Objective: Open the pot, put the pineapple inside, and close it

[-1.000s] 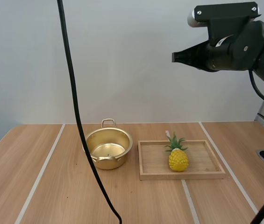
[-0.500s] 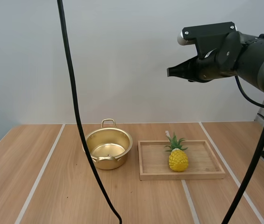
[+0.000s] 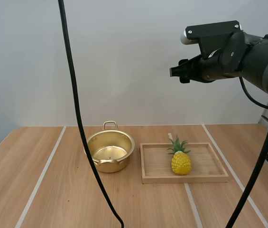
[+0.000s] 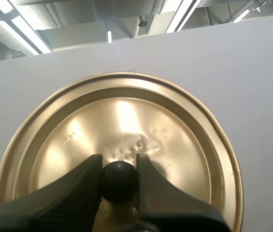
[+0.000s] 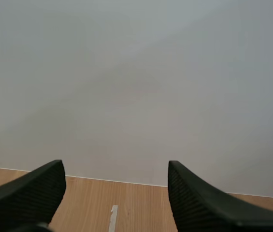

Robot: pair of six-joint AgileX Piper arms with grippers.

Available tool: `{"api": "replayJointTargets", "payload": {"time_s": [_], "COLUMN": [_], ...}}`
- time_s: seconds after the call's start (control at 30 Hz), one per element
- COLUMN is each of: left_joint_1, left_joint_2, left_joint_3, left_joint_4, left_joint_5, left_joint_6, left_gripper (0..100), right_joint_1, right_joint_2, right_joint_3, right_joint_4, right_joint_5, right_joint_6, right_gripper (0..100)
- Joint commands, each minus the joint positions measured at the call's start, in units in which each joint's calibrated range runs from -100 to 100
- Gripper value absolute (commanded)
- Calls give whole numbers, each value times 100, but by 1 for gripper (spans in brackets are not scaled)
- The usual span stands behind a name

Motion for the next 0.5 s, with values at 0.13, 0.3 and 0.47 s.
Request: {"api": "replayJointTargets", "payload": {"time_s": [0.13,0.3,0.47], "left_joint_1": [-5,-5,-5], "left_joint_2": [-47,-47,-47], "left_joint_3": [-66,-66,-66], "left_joint_4": [-12,-12,-12], "left_joint_5": [-193,-193,-193], "left_joint_6": [-17,-17,-17], "left_gripper": [0,0,0], "right_joint_1": [-5,-5,-5], "right_joint_2": [-89,-48,132], "right_joint_3": [13,13,13], "right_joint_4": [-45,374,649], "right_joint_5": [248,980,1734], "right_joint_6": [-38,-159,-287], "right_gripper": [100,100,100]}}
